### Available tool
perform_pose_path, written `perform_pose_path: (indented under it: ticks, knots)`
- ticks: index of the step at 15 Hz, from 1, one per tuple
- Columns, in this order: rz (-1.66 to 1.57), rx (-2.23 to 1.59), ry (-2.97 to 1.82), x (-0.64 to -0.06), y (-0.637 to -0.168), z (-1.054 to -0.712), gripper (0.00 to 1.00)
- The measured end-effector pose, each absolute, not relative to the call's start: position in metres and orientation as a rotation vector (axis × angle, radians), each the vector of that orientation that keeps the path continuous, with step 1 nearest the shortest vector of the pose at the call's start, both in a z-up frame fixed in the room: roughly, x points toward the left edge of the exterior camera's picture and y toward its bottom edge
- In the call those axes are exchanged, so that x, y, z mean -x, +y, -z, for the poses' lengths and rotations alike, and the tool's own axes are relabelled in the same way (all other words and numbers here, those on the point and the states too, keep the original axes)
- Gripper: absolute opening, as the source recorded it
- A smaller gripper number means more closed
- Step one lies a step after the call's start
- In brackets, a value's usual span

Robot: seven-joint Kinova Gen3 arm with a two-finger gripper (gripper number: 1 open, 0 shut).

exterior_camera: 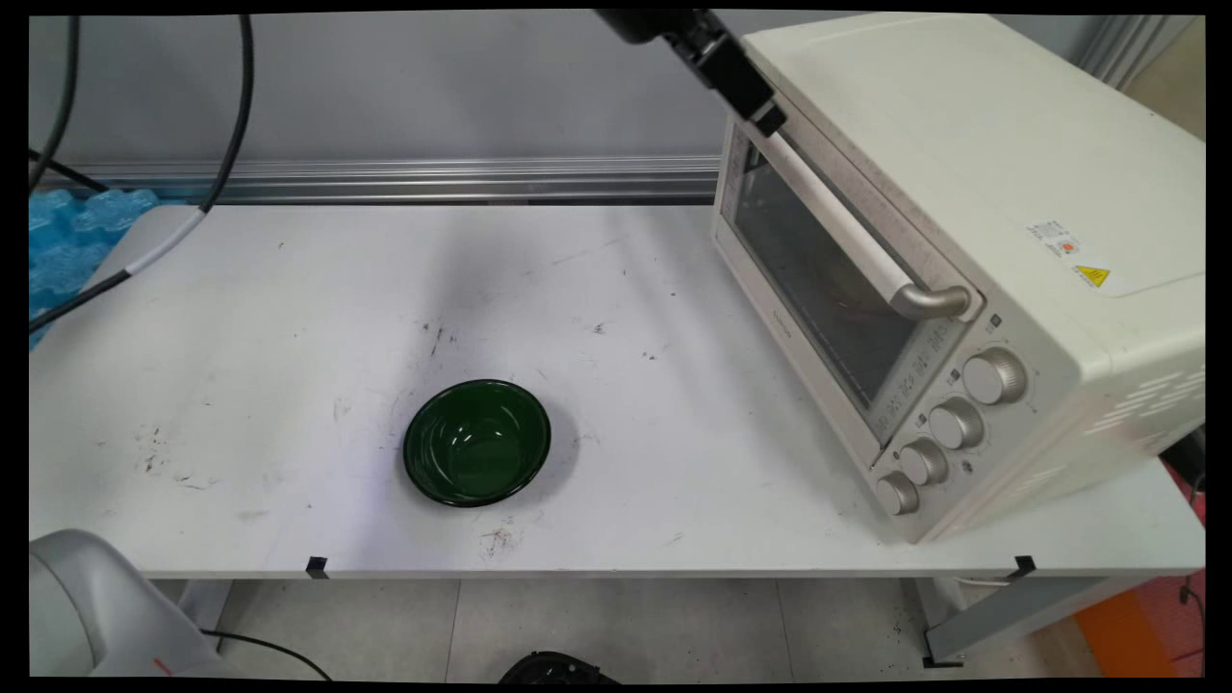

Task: Open the oven

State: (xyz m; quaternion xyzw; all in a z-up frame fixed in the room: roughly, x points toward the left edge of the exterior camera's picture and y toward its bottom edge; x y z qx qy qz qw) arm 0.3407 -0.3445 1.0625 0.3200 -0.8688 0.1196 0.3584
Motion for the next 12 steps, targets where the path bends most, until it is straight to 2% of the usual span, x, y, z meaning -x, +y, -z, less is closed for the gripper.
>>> perform_pose_path:
  ticks: [10,11,12]
  knots:
    - [-0.309,-0.821,-2.269,-0.303,-0.379,-1.055,1.00]
    - [-0.308,-0.823,-2.276,-0.299,-0.382,-1.053,0.00]
    - [-0.309,-0.821,-2.284,-0.297,-0.385,-1.052,0.00]
